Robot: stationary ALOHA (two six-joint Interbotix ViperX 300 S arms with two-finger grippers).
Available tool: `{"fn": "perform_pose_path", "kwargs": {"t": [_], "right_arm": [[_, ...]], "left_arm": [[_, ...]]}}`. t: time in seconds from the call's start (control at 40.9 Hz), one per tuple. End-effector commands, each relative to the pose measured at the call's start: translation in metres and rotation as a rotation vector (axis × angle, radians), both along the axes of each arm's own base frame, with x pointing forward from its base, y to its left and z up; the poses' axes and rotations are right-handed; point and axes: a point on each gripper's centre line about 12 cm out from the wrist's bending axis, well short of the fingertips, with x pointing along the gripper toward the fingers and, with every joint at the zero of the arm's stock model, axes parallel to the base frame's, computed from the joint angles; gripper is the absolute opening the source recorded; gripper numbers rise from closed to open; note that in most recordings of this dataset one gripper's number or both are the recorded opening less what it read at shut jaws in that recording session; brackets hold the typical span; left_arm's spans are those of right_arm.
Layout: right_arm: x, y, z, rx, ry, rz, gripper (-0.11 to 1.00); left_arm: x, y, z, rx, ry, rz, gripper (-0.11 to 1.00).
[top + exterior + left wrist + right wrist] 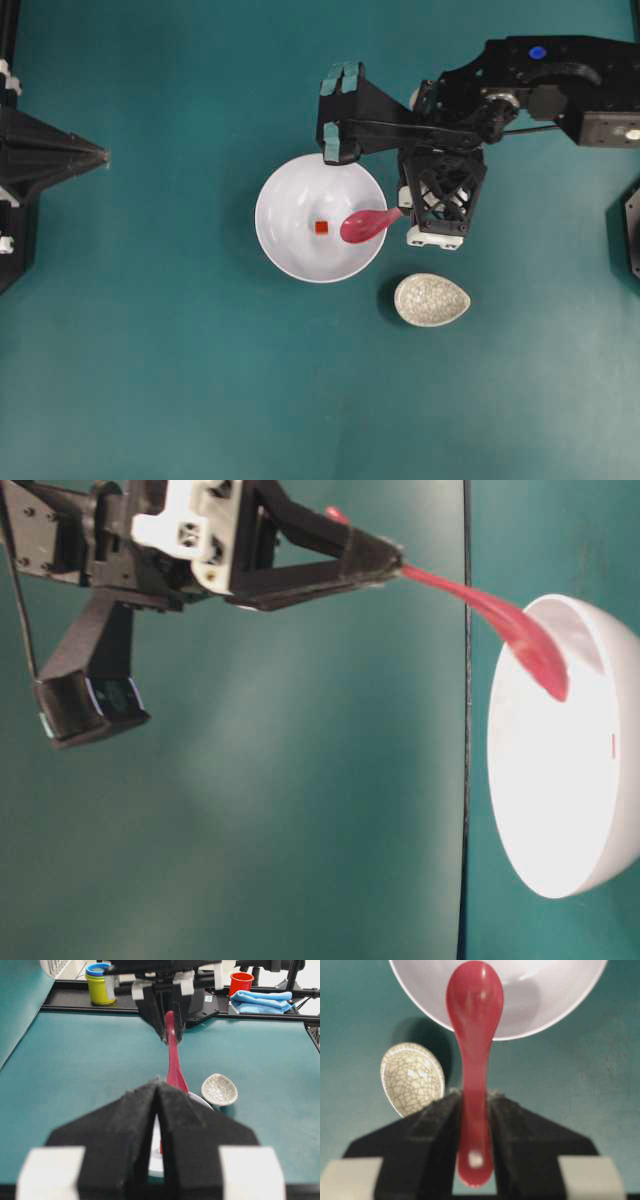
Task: Grip the spoon and scoop the red block from the bowl with right arm.
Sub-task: 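Lower the spoon bowl into the white bowl beside the red cube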
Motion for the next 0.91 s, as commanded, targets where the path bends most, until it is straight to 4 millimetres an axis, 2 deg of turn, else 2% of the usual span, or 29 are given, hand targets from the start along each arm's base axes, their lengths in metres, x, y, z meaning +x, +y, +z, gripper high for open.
{"fn": "perform_pose_path", "kwargs": {"t": [0.0,0.881], "right_arm": [[0.006,-0.001,0.009,-0.020,-0.032,0.005,0.24],[0.022,-0.005,-0.013,-0.052,-0.040,0.008,0.24]], "left_arm": [[0.001,0.001,0.005,0.004,-0.021,0.003,0.00],[0.001,0.001,0.006,0.019,-0.030,0.003,0.00]]}}
